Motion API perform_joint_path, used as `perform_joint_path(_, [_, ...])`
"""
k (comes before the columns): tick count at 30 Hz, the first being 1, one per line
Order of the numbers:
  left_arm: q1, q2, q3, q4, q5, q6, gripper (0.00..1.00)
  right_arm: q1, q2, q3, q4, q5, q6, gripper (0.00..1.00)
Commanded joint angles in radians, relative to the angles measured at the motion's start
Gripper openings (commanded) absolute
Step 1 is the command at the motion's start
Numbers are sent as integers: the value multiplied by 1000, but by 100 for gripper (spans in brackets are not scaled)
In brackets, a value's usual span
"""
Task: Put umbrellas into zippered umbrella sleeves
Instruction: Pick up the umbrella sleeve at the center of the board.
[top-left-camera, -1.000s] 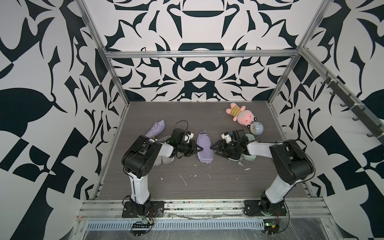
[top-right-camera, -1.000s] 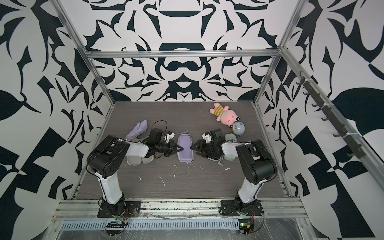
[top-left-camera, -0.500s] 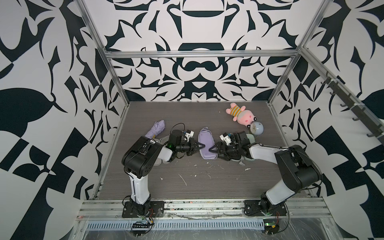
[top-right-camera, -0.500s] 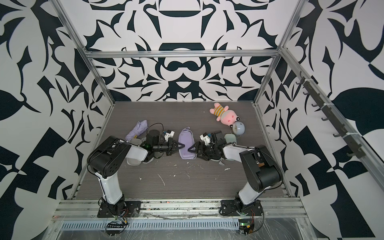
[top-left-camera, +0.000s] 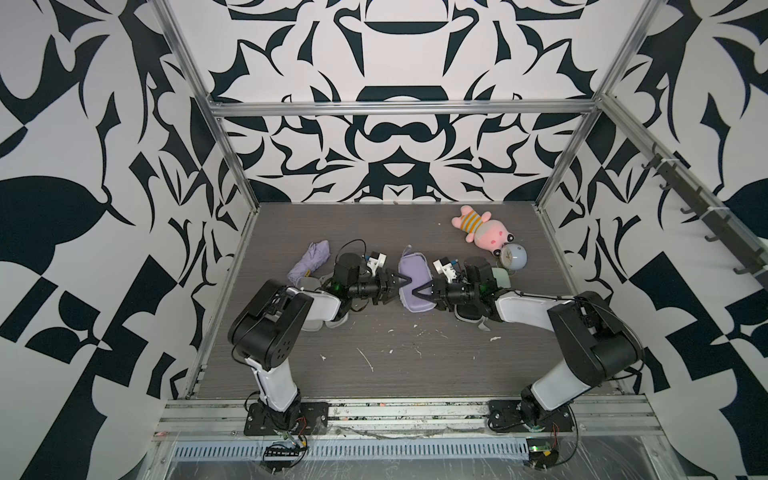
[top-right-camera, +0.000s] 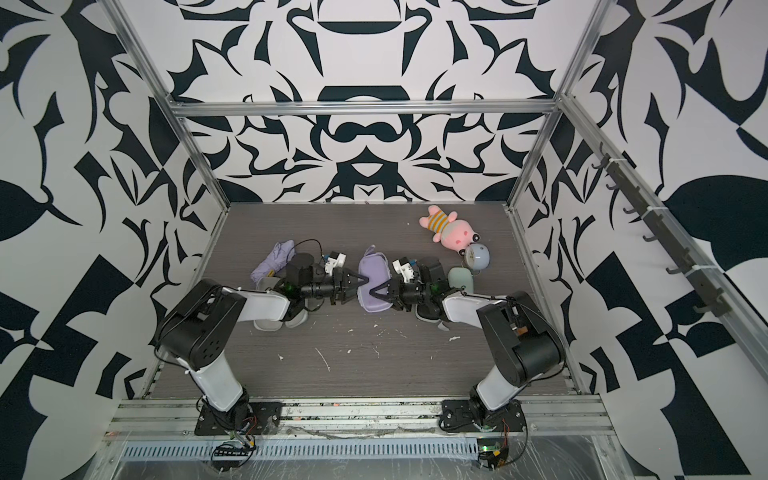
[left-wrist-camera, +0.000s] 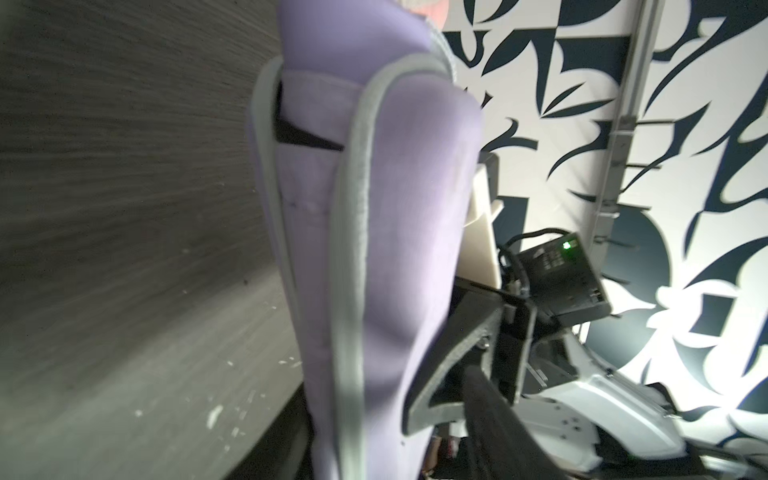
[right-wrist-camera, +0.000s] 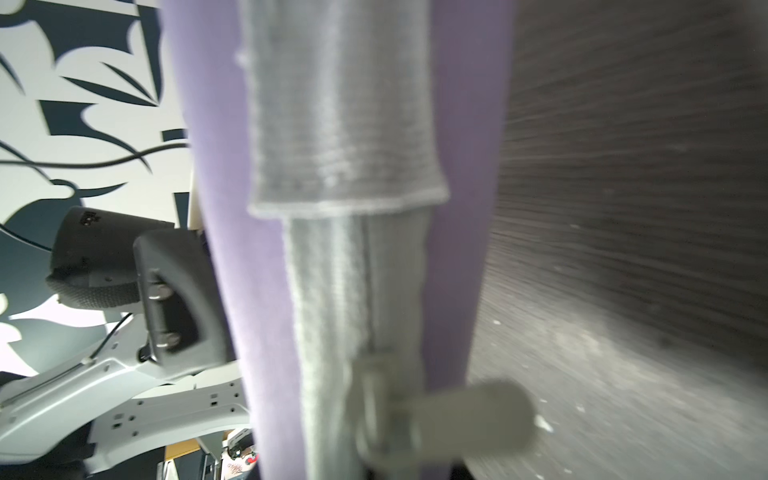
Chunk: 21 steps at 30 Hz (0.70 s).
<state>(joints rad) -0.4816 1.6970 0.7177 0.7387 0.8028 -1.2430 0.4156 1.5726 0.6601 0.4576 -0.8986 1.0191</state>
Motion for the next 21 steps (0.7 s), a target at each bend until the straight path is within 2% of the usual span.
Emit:
perform_joint_path(1, [60,-90,-2,-122,25,98,65,14,-99,49,112,-47,34,17])
perform_joint_path(4, [59,-84,-41,-52,21,65,69,29,-134,76,129,-50,76,17])
perform_joint_path(7, [51,-68,-63,95,-3,-14,80,80,-143,105,136,-47,103,17])
perform_joint_path(12, [5,-79,-21,166,-31,-38,78,170,-125,138,172,-20,136,16])
perform_joint_path(14, [-1,-79,-17,189,-30,-46,70,185,-115,138,212,-17,158,17])
perform_joint_path(16, [7,-72,-16,222,-13,-61,54,185,-115,132,224,-17,160,21])
perform_joint_path(19, [57,-72,-4,220,41,-61,27,176,-136,115,156,-29,95,41])
perform_joint_path(21, [108,-95,14,155,87,-16,18,139,-173,103,15,-47,-20,51])
